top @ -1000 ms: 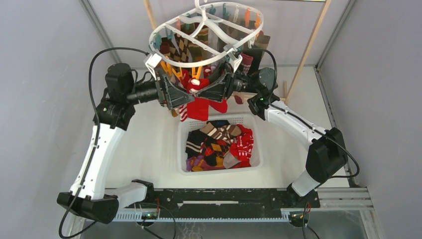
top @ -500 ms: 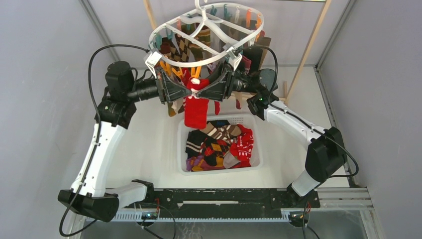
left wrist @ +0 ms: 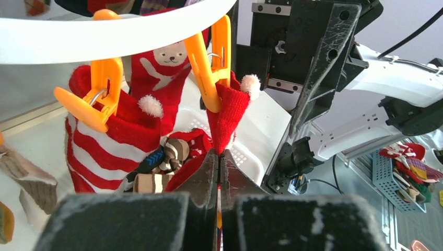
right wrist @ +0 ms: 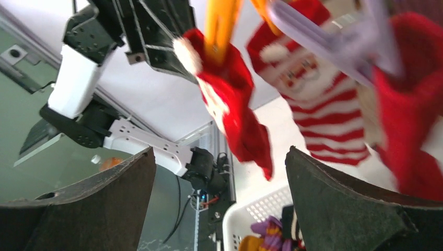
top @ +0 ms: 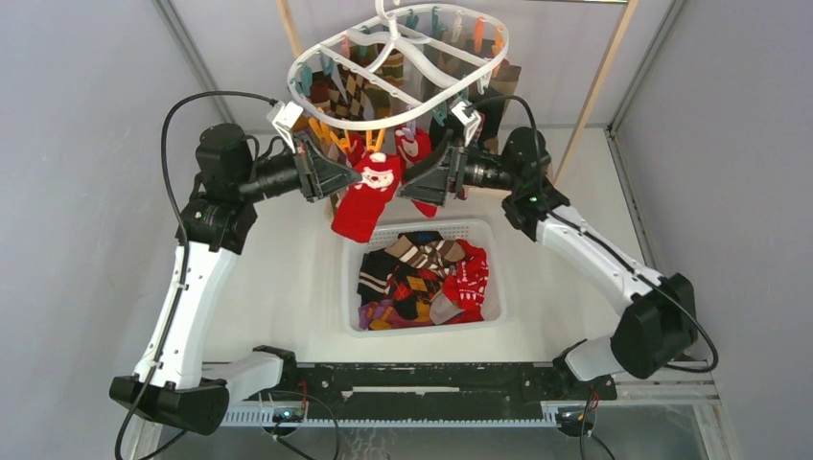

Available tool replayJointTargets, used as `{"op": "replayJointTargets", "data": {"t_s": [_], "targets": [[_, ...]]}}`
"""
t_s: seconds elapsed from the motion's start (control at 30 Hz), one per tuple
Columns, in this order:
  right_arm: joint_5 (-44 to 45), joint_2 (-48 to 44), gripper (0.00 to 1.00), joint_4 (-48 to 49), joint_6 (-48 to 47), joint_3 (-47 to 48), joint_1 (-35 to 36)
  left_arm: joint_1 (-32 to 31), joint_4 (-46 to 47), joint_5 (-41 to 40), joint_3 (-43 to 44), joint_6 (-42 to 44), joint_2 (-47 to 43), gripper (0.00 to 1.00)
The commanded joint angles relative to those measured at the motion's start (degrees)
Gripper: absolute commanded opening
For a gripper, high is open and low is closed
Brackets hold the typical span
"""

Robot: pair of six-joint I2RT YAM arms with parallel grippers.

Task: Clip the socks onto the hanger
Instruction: Clamp the sock onto the hanger, then reset both arms

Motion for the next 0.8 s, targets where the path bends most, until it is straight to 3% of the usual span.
{"op": "replayJointTargets", "data": {"t_s": [0.0,0.17,0.2,0.23,0.3,0.33,0.5,0.6,0.7,0.77], "targets": [[2.52,-7.02,1.00,-10.77,-7.78,-2.79,-2.01,0.82,-0.13,-1.39,0.88,0.48,-1.83,0.00],[4.50,-12.13,1.00,-19.54,-14.02,-4.46,-2.43,0.86,-0.70,-2.57,1.00,-0.19,-1.87,0.02],[5.60,-13.20,1.00,-22.51,-15.54,-4.67,-2.43,0.87,-1.72,-3.89,1.38,0.10,-1.98,0.15],[7.08,-14.22,1.00,-25.54,-17.20,-4.65,-2.43,0.85,-3.55,-5.22,2.03,0.81,-2.04,0.37],[10.83,-16.34,1.00,-31.14,-20.48,-4.72,-2.44,1.06,-9.20,-7.70,3.53,3.51,-1.90,0.89],[13.87,-17.60,1.00,-33.66,-21.93,-4.79,-2.42,1.31,-12.58,-8.77,4.24,5.26,-1.98,0.98],[26.86,-25.52,1.00,-39.51,-27.22,-9.04,-2.64,4.78,-29.21,-13.10,5.05,18.57,-4.29,1.00],[34.38,-30.38,1.00,-39.64,-27.46,-12.84,-4.01,11.14,-35.20,-13.67,3.88,26.95,-6.58,1.00],[46.79,-34.17,1.00,-39.12,-27.22,-17.64,-5.74,19.33,-36.69,-14.68,0.00,34.57,-8.27,1.00],[56.31,-35.63,1.00,-38.24,-26.47,-20.92,-7.76,24.69,-32.91,-16.54,-4.53,36.31,-8.31,1.00]]}}
